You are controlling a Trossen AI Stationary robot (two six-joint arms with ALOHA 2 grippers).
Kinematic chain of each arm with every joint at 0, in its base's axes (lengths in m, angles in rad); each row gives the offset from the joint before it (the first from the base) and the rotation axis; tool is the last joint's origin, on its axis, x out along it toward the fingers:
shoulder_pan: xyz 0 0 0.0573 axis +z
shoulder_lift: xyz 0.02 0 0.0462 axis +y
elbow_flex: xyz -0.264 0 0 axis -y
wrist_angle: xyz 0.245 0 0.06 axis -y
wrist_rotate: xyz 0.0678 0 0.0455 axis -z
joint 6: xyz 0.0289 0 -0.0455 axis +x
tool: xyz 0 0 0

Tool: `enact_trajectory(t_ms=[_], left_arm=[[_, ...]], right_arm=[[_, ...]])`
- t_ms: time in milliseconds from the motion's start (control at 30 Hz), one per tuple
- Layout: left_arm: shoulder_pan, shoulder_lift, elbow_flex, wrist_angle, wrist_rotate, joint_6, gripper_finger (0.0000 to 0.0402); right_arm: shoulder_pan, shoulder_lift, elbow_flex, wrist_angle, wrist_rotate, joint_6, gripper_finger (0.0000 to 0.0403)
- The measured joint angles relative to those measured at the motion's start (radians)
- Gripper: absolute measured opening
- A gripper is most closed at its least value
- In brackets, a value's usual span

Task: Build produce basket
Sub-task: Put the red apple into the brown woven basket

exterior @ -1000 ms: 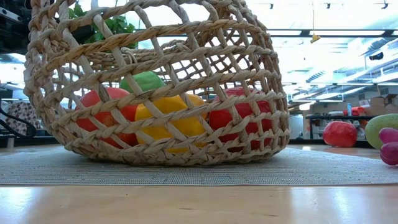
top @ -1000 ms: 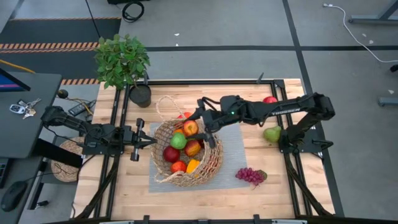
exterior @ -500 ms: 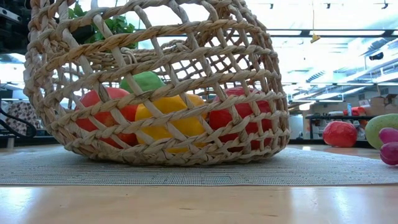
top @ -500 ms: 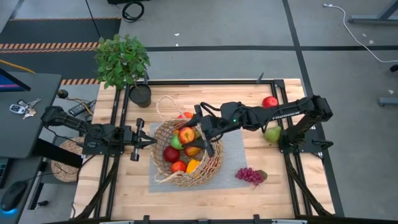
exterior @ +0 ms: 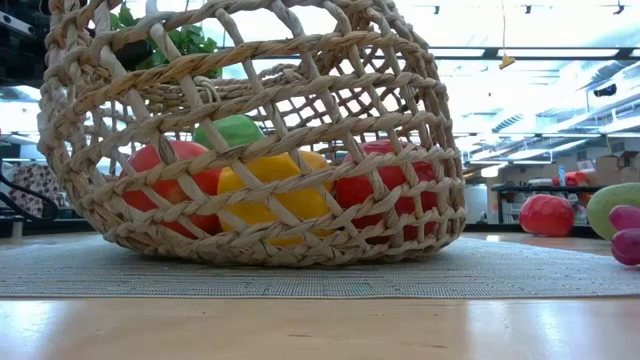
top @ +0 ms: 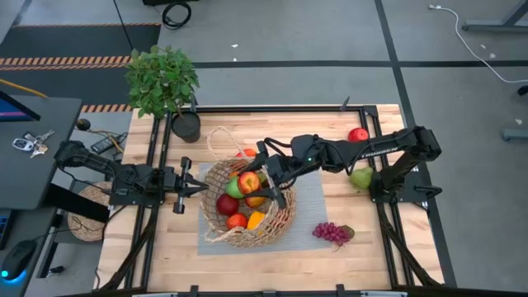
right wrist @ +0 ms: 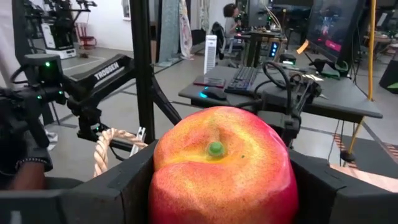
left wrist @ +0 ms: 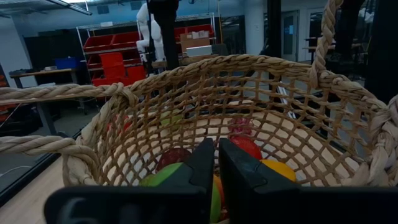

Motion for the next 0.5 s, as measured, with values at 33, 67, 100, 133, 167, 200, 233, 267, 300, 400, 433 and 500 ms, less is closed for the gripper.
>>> enact_trajectory(t_ms=[33,67,100,133,167,200,233,267,300,400,433,500], left_arm=[[0.0,0.0,0.0,0.0,0.0,0.0,0.0031],[0.0,0.0,0.0,0.0,0.0,0.0,0.003],[0.0,0.0,0.0,0.0,0.0,0.0,0.0029],[0.0,0.0,0.0,0.0,0.0,0.0,0.0028],[0.0,0.0,0.0,0.0,0.0,0.0,0.0028],[0.0,0.0,0.0,0.0,0.0,0.0,0.0028],[0.0,0.0,0.0,0.0,0.0,0.0,0.0029],[0.0,0.0,0.0,0.0,0.0,0.0,0.0031],[0.0,0.0,0.0,0.0,0.0,0.0,0.0032],[0.0,0.0,0.0,0.001,0.0,0.0,0.0036],[0.0,0.0,0.0,0.002,0.0,0.0,0.0036],[0.0,-0.001,0.0,-0.001,0.0,0.0,0.0034]], right_arm=[[0.0,0.0,0.0,0.002,0.0,0.004,0.0275],[0.0,0.0,0.0,0.002,0.0,0.007,0.0275],[0.0,0.0,0.0,0.001,0.0,0.008,0.0275],[-0.001,0.0,0.0,0.0,0.005,0.009,0.0275],[-0.004,0.0,0.0,0.0,0.018,0.008,0.0275],[-0.005,0.002,0.0,0.001,0.021,0.008,0.0275],[-0.008,0.011,0.0,0.013,0.021,0.011,0.0275],[-0.012,0.017,0.001,0.016,0.021,0.017,0.0275],[-0.013,0.022,-0.001,0.001,0.02,0.021,0.0275],[-0.013,0.053,-0.002,-0.014,0.02,0.038,0.0275],[-0.012,0.064,-0.003,-0.02,0.02,0.047,0.0275],[-0.012,0.076,-0.001,-0.017,0.021,0.061,0.0275]])
